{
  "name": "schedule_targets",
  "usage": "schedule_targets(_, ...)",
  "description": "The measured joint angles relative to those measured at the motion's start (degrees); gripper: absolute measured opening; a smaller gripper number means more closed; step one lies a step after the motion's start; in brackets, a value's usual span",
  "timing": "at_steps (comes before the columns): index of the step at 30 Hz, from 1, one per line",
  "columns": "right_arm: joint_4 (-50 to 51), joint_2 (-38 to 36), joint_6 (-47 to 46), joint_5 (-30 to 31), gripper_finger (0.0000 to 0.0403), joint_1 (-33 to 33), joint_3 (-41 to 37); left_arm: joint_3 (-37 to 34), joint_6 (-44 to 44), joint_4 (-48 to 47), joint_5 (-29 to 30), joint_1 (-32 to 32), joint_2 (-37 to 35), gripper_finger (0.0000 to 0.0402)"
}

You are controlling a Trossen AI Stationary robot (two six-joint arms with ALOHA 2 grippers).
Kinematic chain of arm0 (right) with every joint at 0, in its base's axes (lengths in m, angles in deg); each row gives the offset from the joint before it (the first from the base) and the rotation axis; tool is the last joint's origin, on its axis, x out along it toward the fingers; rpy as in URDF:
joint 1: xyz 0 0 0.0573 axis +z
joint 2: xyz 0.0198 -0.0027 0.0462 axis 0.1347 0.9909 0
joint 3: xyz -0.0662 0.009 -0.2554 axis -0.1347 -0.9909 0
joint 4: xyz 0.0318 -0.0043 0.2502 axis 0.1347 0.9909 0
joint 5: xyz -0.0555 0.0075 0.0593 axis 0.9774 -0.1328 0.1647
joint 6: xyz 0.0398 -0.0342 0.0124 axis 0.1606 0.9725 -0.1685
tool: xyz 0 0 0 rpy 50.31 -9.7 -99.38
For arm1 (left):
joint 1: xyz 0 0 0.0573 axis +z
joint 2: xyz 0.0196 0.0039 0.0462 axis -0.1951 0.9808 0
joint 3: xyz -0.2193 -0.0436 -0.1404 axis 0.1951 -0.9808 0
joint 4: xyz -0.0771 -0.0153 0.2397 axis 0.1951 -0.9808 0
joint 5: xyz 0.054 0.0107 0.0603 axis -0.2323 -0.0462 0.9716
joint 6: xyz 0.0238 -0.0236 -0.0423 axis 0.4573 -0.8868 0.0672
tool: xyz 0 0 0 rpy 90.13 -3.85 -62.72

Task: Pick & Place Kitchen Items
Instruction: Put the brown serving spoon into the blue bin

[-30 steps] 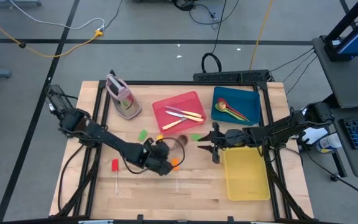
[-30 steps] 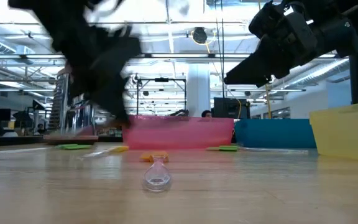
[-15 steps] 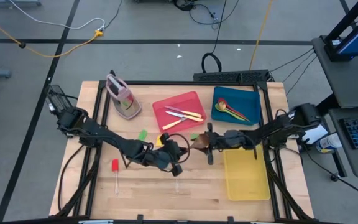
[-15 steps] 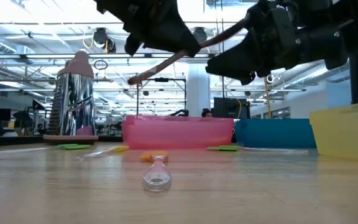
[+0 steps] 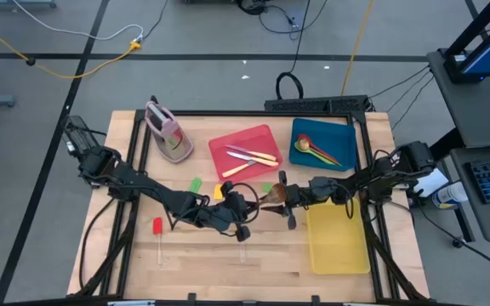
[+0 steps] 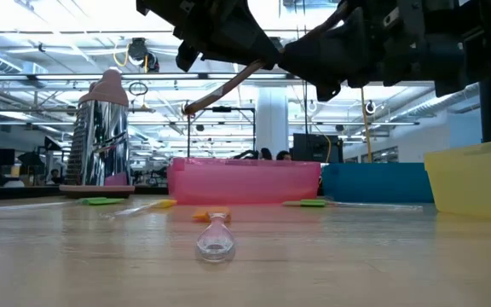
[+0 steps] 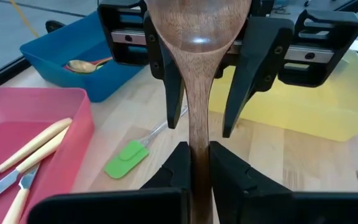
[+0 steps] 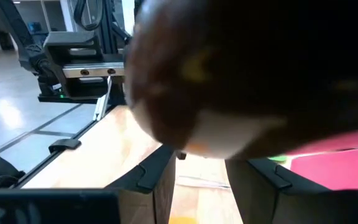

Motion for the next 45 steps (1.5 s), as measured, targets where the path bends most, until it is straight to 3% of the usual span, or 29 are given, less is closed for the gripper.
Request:
schedule_targets(9,-2.19,0.02,-0.15,-0.03,0.0115,0.00,-0.02,0.07,1.13,0.22,-1.05,0.31,0.11,0.0030)
schedule_targets(17,-2.36,0.02,-0.38,-0.24,0.0035,0.02,-0.02,0.07,1.86,0.89,-1.50,0.37,0.17,0.0039)
schedule_targets(39,-0.89,-0.04,-0.20,-0.01,0.0039,0.00,0.04,0.07,-0.13,0.68,-1.32,0.39,0.22,0.0043)
schedule_targets(45,1.26,-0.07,-0.44,0.32,0.0038,-0.02,0.01,0.07,-0.95,-0.63,-0.46,0.44,0.24,0.0082)
